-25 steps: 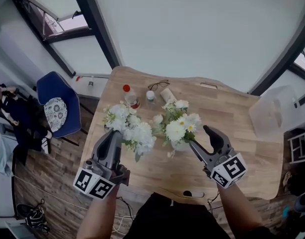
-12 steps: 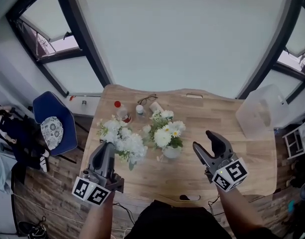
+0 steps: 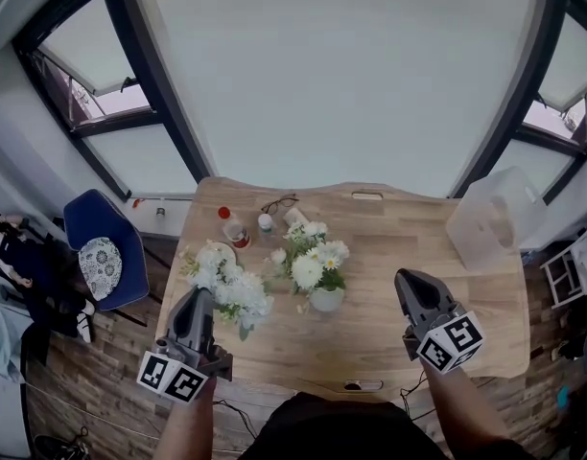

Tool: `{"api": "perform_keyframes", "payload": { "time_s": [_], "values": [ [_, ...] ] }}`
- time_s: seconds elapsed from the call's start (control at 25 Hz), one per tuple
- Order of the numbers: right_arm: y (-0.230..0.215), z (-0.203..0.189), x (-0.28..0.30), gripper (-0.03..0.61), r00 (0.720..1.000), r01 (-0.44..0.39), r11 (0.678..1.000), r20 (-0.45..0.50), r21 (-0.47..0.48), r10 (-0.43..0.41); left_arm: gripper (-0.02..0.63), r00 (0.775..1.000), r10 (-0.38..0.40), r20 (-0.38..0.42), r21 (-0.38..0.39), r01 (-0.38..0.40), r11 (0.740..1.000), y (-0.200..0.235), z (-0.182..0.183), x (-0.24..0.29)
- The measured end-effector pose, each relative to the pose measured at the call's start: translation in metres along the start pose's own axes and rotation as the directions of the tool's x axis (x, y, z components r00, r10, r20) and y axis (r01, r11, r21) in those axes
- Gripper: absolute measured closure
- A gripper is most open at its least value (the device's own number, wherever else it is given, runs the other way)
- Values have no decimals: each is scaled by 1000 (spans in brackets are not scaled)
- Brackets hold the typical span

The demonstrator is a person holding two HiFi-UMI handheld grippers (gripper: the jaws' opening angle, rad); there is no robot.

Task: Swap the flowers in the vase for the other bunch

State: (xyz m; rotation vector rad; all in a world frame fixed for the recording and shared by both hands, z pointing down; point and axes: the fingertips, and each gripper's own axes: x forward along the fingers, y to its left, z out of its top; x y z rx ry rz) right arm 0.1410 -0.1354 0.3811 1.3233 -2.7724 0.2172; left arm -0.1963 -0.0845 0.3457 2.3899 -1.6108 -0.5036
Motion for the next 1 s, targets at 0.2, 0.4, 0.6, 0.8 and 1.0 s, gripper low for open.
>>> {"api": "perform_keyframes", "payload": {
  "time_s": [0.2,0.4,0.6,0.8,1.0],
  "values": [
    [-4,-5,-3,554,1000,19,1000,-11,-24,-20,604,1000,7,3,3,-7,1000,3,2,-1],
    [-3,-4,1,554,1000,17,999,-8,-29,-17,604,1000,16,10,4,-16,1000,5,4,-1],
    [-4,-2,4,554,1000,16,999,4,-34,-16,604,1000,20,17,5,-20,1000,7,5,0],
    [-7,-2,6,554,1000,23,999,5,-29,-23,604,1000,18,18,6,-18,1000,7,6,3],
    [-13,-3,7,554,1000,30,999,4,-26,-30,604,1000,18,21,6,-18,1000,7,5,8]
  ]
}}
